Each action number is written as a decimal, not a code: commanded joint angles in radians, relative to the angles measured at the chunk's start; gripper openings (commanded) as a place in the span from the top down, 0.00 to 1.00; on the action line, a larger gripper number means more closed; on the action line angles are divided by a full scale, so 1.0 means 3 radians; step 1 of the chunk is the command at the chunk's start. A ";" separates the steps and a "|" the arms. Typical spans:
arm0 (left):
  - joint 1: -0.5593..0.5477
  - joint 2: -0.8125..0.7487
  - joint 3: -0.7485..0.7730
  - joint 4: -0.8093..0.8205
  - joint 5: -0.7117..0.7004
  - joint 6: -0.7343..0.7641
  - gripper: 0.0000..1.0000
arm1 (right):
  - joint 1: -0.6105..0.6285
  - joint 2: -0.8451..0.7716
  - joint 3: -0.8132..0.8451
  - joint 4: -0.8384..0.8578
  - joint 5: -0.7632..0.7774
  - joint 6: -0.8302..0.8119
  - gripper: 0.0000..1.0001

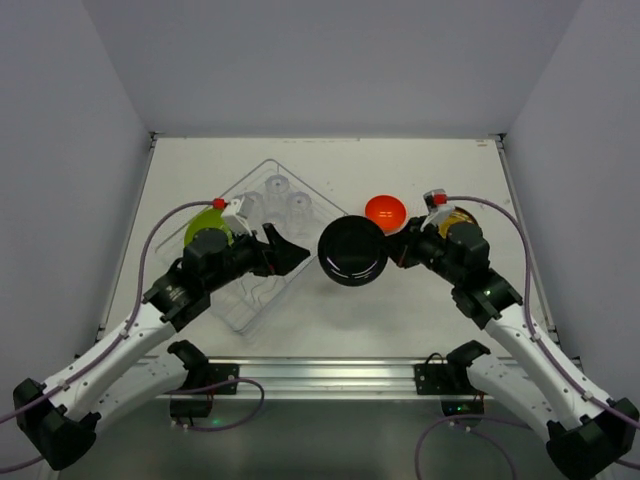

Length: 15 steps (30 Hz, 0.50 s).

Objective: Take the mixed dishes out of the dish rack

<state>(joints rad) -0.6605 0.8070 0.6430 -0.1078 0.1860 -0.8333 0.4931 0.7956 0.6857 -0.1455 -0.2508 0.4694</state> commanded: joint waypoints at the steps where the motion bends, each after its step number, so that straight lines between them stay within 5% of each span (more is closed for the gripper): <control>1: 0.0013 -0.0159 0.0575 -0.0799 -0.0618 0.0604 0.04 | -0.0185 -0.0136 -0.0041 0.0005 0.0580 0.0255 1.00; 6: 0.0013 -0.0450 0.0935 -0.1803 -0.1651 0.0993 0.00 | -0.0916 -0.0300 -0.0184 -0.0042 0.0642 0.0684 1.00; 15: 0.0013 -0.1083 0.0680 -0.1718 -0.1286 0.1320 0.00 | -0.2379 0.0104 -0.0342 0.0362 0.0743 0.1456 1.00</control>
<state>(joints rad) -0.6605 0.5232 0.8734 -0.6216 -0.2054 -0.4946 -0.1478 0.7902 0.6189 -0.1463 -0.0834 0.7597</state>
